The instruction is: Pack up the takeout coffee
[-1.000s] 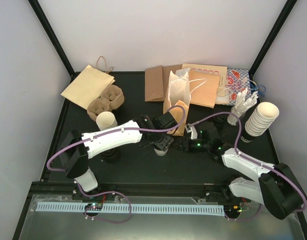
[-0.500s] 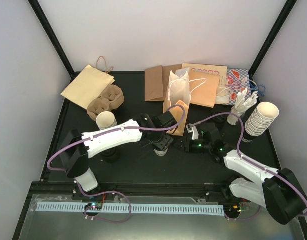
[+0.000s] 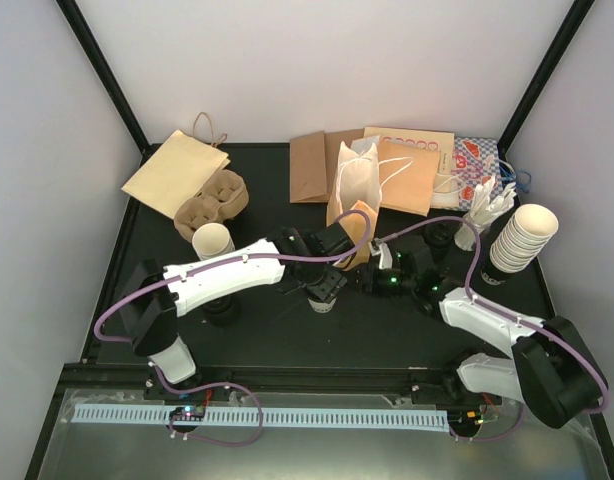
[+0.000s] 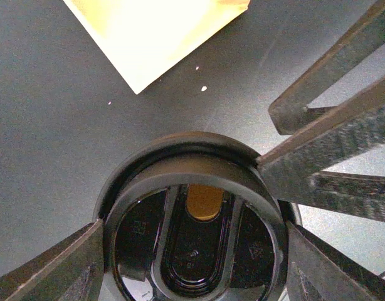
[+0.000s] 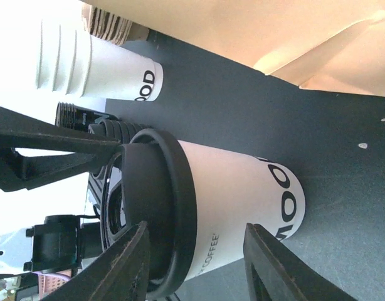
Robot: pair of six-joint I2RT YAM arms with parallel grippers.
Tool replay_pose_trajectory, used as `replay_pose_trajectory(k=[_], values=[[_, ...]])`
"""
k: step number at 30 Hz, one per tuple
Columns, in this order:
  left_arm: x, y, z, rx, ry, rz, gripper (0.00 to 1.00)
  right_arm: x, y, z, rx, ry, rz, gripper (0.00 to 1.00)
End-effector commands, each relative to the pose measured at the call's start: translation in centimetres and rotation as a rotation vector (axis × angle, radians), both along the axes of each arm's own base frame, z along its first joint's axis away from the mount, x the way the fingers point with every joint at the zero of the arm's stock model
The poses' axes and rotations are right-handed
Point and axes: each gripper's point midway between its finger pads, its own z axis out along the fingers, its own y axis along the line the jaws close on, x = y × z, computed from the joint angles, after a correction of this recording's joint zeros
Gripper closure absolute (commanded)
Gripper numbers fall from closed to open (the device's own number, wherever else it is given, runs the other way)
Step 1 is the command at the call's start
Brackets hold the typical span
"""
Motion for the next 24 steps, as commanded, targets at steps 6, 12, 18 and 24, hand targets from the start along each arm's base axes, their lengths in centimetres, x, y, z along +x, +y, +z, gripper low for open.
replay_pose_trajectory(k=[6,12,18,24], values=[[-1.3,0.7,-0.5,0.003,0.051,-0.043,0.45,1.0,0.9,0.1,0.013,-0.006,0.001,0.57],[-1.6,0.7,-0.6,-0.004,0.052,-0.062,0.45,1.0,0.5,-1.1,-0.019,0.011,-0.017,0.59],[-2.6,0.1,-0.6,-0.035,0.083,-0.130,0.45,0.8,0.3,-1.1,-0.029,0.011,-0.010,0.60],[-3.4,0.0,-0.7,-0.052,0.090,-0.187,0.45,0.3,0.3,-1.3,-0.036,0.018,0.007,0.60]])
